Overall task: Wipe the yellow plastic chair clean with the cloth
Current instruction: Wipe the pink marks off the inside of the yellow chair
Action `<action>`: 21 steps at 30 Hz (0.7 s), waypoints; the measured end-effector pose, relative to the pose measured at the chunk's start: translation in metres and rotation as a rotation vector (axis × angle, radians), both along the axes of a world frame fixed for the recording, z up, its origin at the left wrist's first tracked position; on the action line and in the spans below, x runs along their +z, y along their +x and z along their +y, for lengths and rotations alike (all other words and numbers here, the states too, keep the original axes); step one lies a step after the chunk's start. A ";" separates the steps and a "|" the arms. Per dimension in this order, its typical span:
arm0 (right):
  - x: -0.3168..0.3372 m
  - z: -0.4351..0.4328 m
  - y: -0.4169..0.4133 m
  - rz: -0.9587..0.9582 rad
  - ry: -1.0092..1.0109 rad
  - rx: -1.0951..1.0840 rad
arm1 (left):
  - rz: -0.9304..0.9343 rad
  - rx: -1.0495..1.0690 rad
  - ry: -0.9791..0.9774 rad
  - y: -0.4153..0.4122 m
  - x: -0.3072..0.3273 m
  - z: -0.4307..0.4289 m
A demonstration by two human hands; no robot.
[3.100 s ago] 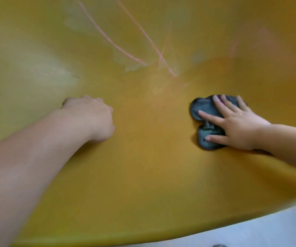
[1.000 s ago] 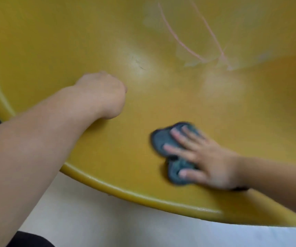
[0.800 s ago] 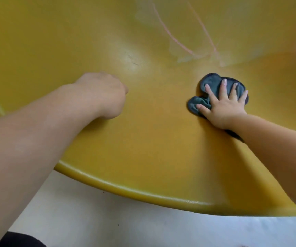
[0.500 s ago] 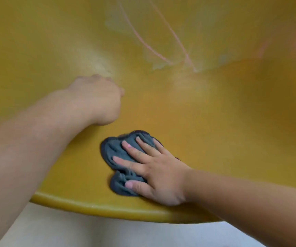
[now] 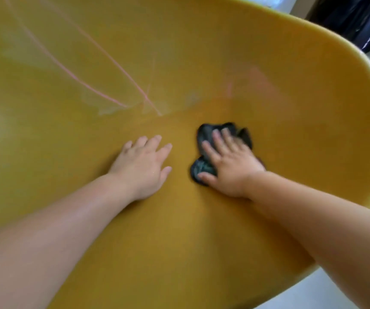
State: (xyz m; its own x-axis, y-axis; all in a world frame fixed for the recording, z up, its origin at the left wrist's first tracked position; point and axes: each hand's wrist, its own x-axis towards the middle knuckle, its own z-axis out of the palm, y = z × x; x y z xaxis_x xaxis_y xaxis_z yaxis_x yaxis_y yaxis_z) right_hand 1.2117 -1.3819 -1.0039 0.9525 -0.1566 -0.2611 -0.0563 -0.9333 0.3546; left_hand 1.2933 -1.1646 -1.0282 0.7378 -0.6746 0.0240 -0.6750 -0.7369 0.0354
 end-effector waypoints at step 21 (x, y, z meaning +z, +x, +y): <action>-0.005 -0.013 0.065 -0.174 -0.043 -0.075 | -0.011 0.072 -0.219 0.016 -0.039 -0.015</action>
